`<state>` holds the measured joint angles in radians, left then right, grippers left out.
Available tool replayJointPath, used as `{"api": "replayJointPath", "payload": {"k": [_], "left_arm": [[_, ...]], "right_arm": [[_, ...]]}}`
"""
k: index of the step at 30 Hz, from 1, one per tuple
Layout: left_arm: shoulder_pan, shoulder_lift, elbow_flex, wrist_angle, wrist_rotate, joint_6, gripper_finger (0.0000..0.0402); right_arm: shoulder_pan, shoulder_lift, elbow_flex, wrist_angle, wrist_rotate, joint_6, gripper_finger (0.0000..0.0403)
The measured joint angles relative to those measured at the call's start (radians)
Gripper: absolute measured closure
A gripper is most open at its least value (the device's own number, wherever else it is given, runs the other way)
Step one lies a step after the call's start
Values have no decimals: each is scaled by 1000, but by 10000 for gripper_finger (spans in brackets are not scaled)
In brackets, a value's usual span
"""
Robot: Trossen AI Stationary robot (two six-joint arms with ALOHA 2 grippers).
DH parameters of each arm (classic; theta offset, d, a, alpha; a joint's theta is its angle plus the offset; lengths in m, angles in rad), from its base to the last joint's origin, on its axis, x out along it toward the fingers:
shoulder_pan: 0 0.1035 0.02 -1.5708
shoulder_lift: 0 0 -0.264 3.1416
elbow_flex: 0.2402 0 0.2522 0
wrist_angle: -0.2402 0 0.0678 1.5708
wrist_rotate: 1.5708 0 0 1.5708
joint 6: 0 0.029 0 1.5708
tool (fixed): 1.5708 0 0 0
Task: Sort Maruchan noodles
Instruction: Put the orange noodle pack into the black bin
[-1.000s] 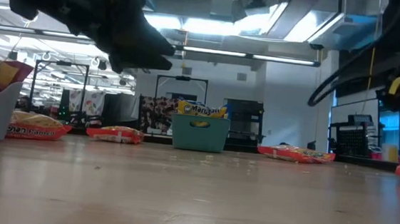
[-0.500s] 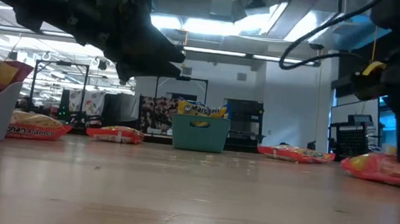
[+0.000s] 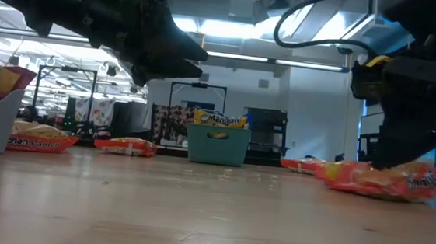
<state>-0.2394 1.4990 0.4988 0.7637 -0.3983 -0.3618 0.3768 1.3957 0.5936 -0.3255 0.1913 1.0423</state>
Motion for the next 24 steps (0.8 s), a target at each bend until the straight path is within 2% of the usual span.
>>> {"api": "replayJointPath", "payload": {"k": [5,16,20,24], "left_arm": [[0,0,0,0,0,-1,211],[-1,0,0,0,-1,-1,211],[-1,0,0,0,-1,-2,211],[-2,0,13,-4,4,-2,211]], "right_arm": [[-38,24,-1,46,-6,-67,139],[-66,172,27,392,-25,-261,139],[-66,176,115,298,-90,-370,139],[-62,124,209,100,-66,-393,139]]}}
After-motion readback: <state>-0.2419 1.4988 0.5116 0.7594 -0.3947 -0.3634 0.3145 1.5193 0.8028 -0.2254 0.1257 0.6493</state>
